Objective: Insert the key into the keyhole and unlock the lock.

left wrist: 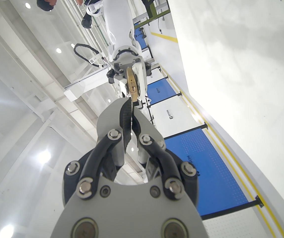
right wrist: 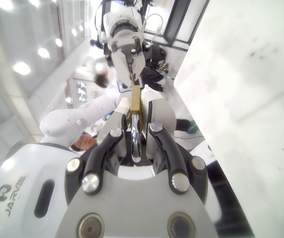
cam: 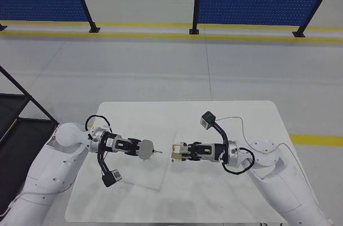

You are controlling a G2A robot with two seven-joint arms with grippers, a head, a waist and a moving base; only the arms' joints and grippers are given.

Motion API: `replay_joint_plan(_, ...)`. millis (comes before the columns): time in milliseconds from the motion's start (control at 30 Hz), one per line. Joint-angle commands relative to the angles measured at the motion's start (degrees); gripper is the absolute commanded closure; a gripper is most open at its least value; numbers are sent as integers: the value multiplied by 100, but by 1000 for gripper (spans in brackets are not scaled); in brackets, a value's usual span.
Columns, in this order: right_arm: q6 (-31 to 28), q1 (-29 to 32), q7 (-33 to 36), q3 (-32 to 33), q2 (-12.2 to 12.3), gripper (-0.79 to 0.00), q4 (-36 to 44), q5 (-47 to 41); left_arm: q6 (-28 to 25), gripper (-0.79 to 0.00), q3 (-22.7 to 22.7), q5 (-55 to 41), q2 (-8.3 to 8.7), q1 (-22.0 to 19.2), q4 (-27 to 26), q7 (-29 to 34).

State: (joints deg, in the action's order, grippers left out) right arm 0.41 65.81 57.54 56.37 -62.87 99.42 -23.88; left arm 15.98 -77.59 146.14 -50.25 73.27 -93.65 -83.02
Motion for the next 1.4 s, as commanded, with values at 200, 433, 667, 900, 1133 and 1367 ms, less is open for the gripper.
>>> replay_joint_plan(200, -133, -22, -199, -60, -47, 0, -80, -152, 96, 0, 64, -148, 7, -44, 59, -25)
replay_joint_plan(433, -235, 82, -430, -28, -68, 0, -65, -296, 267, 0, 73, -234, 7, -14, 77, 201)
replay_joint_plan(667, -252, 182, -600, -1, -77, 0, -20, -289, 355, 0, 114, -230, 3, 18, 52, 439)
replay_joint_plan(900, -257, 217, -727, -27, -93, 0, 21, -189, 365, 0, 205, -170, -4, -37, 68, 565)
replay_joint_plan(1133, -279, 198, -738, -89, -117, 0, 22, -110, 356, 0, 266, -157, -2, -81, 96, 574)
replay_joint_plan(1367, -303, 180, -735, -109, -134, 0, 6, -69, 345, 0, 314, -210, 1, -121, 133, 523)
